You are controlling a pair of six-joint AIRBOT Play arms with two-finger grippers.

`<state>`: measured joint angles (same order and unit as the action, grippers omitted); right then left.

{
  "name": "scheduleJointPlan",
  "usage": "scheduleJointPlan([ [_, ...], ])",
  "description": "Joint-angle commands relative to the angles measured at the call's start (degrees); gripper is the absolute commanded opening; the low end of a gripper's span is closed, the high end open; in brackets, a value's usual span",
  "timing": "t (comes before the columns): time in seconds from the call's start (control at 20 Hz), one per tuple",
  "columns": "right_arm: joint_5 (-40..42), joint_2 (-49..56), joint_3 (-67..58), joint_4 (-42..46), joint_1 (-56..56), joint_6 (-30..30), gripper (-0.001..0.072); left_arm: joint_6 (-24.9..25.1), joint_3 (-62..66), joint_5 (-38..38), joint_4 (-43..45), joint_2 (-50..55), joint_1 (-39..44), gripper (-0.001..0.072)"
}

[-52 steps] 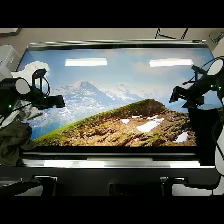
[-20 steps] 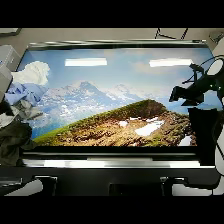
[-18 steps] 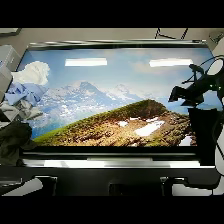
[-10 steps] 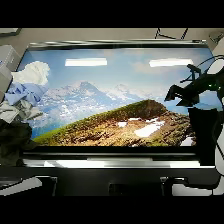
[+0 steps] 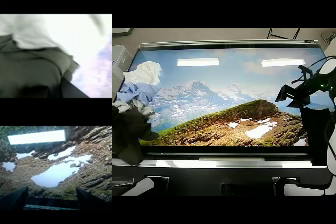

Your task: Fold the clothes and pants, and hang the long-sleeved shirts on hangers.

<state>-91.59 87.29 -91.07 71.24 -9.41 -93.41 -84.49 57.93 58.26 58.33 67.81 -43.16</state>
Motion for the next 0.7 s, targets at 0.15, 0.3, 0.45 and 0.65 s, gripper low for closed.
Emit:
scheduleJointPlan([
  [0.15, -0.2, 0.0, 0.0, -0.1, 0.0, 1.2, 0.0668, 2.2, -0.1, -9.0, -20.4, -30.9, 25.1, 0.0021],
  [0.3, -0.9, 0.0, 0.0, -0.1, 0.0, 1.2, 0.0668, -2.4, -0.2, -23.1, -20.2, -34.4, 48.4, 0.0021],
  [0.45, -3.2, 0.0, 0.0, -0.1, 0.0, 1.4, 0.0668, -2.4, -0.2, -35.8, -15.2, -26.8, 69.9, 0.0021],
  [0.65, -6.6, 0.0, 0.0, -0.1, 0.0, 1.4, 0.0668, -3.2, -0.2, -38.1, -14.8, -5.2, 81.5, 0.0021],
])
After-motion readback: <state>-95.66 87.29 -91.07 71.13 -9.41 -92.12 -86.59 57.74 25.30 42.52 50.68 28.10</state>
